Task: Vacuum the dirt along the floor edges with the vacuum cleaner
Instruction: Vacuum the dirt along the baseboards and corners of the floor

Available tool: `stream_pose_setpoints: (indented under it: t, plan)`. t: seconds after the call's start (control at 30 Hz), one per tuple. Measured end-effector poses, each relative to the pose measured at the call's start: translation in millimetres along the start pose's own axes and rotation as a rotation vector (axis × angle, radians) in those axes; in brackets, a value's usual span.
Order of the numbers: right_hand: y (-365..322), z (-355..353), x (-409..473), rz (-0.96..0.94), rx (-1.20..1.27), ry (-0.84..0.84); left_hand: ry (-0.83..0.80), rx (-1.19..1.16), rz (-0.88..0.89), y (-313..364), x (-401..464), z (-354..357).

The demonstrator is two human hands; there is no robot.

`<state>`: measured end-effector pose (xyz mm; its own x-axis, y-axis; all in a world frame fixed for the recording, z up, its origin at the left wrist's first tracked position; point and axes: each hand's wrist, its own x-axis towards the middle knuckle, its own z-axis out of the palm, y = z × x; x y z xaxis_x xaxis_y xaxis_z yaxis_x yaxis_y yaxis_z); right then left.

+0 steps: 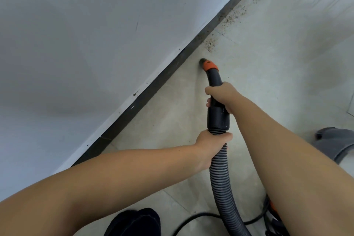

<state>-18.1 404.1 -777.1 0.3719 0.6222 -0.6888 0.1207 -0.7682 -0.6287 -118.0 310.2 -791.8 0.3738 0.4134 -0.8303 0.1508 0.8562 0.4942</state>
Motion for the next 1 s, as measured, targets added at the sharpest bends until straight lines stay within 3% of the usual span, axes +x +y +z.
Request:
stream_pose_setpoints:
  t: [0.13, 0.5, 0.73, 1.0]
  plan:
    - [27, -19, -16, 0.052, 0.107, 0.114, -0.083, 0.034, -0.017, -15, -13, 10]
    - [13, 20, -41, -0.031, -0.004, -0.113, 0.042, 0.001, 0.021, -24, -38, -11]
    - [55, -28, -43, 0.084, 0.128, 0.120, -0.124, 0.111, -0.052, -38, -36, 17]
    - [21, -37, -5, 0.058, 0.137, 0.124, -0.078, 0.069, -0.017, -1, 0, 21]
